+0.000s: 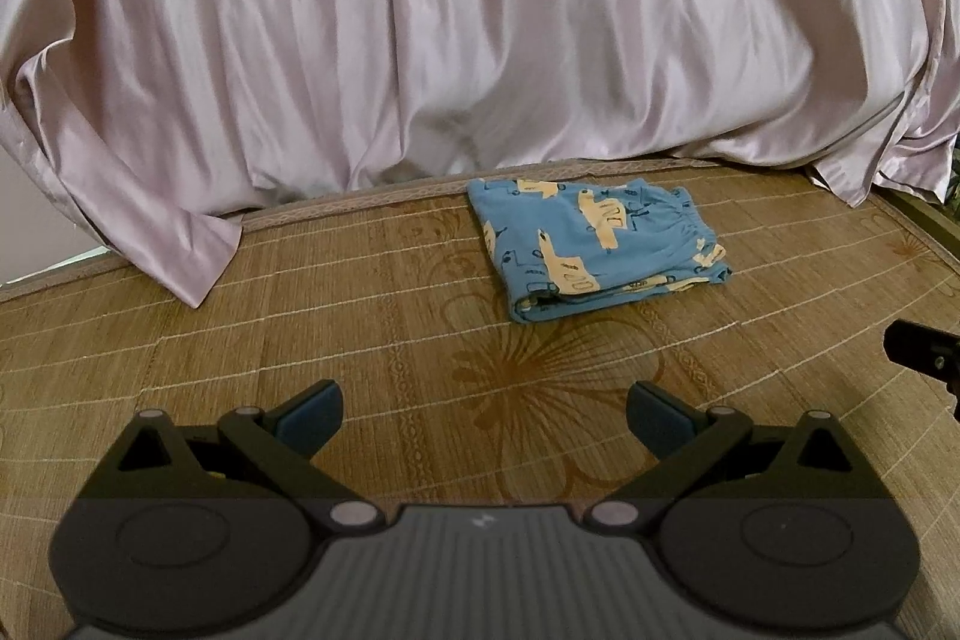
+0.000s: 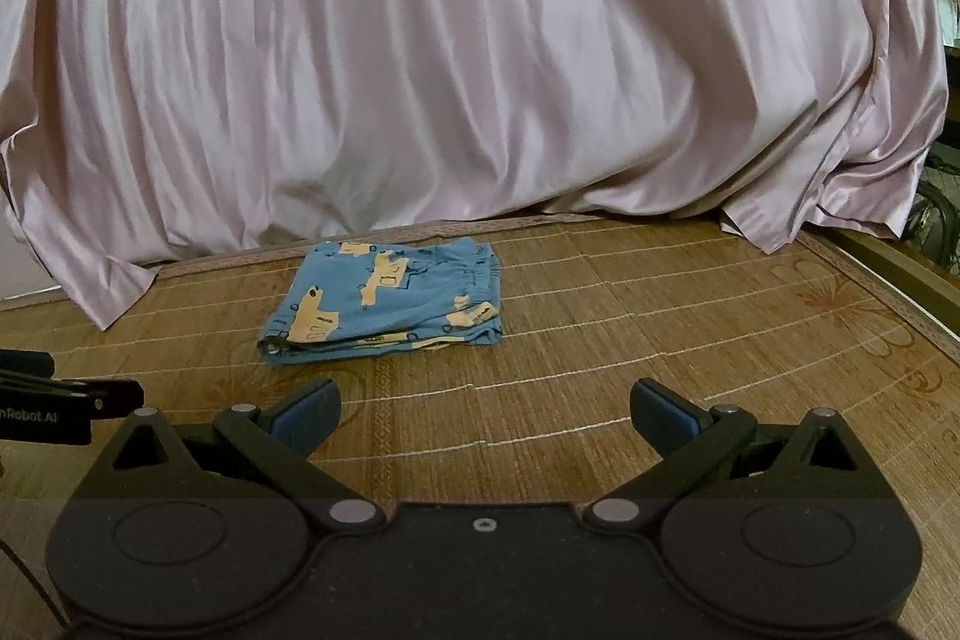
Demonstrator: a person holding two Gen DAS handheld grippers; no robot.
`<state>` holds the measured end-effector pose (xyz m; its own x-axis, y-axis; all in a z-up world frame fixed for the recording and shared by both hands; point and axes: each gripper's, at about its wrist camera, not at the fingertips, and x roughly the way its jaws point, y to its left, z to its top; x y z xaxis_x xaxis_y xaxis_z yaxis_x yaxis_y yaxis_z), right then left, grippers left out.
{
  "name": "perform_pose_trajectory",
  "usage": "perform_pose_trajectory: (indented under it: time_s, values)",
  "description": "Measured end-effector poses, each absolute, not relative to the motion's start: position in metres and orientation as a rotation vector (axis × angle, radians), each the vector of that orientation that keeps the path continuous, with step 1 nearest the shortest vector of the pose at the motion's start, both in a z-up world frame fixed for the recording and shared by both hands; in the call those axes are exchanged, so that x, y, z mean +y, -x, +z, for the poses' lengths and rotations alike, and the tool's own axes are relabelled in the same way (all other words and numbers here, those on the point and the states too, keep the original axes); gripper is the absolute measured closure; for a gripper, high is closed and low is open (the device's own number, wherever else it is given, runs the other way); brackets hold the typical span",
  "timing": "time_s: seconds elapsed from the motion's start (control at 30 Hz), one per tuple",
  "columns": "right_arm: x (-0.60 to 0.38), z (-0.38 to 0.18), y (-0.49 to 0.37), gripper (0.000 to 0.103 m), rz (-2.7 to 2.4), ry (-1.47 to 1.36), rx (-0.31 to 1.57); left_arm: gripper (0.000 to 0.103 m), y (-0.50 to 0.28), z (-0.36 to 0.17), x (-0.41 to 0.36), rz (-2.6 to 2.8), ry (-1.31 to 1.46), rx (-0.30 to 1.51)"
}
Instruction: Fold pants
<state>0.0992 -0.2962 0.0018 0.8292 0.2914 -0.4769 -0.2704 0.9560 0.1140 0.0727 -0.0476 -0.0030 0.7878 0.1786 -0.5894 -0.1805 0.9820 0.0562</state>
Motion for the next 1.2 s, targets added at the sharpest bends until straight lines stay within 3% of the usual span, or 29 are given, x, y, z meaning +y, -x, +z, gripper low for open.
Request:
perform_pose_trajectory:
  time_s: [1.2]
  values:
    - [-0.2932,0.0014,-0.0984,0.001,0.314,-0.025,0.523,0.0,-0.0697,-0.0034,-0.0474,0.186,-0.004,0.64]
